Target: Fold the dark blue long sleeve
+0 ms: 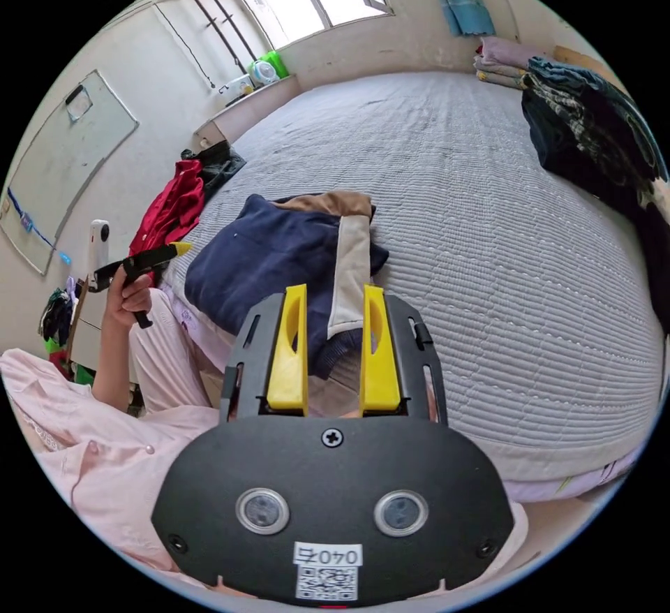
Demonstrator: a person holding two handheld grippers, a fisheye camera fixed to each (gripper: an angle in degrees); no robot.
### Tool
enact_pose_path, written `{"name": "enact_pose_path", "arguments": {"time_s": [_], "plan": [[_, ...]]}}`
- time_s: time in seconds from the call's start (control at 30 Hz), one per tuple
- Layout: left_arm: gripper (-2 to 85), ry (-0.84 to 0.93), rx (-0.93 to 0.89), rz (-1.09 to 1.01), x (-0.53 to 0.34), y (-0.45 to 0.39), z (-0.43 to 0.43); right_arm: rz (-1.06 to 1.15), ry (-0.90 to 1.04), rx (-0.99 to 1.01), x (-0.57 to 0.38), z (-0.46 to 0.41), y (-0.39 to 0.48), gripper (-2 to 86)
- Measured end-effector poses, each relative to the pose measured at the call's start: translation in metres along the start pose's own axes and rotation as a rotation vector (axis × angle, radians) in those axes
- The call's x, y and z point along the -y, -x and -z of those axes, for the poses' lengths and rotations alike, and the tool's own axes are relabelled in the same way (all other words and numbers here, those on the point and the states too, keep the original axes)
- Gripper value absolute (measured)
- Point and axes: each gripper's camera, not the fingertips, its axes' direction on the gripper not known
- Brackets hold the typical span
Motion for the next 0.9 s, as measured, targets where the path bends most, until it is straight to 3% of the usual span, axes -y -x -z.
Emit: {"name": "enact_pose_path", "arguments": {"time_s": [0.1, 0.2, 0.3, 0.47, 0.6, 0.9], "plan": [[-0.6, 0.011, 0.046, -0.100, 0.004, -0.031, -0.009, 0.040, -0.015, 0.005, 0.003, -0.006, 0.015, 0.5], [-0.8, 0.119, 0.227, -0.258, 0.001, -0.067, -0.038, 0.115, 0.036, -0.080, 0.008, -0.023, 0.041, -0.6], [-0.9, 0.211, 0.431, -0.424, -0.012, -0.096, -0.075, 0.173, 0.207, -0.197, 0.011, -0.056, 0.056, -0.9], [-0.9, 0.327, 0.577, -0.616, -0.009, -0.133, -0.104, 0.308, 0.261, -0.322, 0.018, -0.074, 0.084, -1.0], [-1.1, 0.401, 0.522, -0.705, -0.002, -0.142, -0.116, 0.356, 0.285, -0.349, 0.019, -0.082, 0.093, -1.0], [-0.9, 0.427, 0.330, -0.598, 0.021, -0.127, -0.119, 0.336, 0.290, -0.327, 0.019, -0.094, 0.097, -1.0]]}}
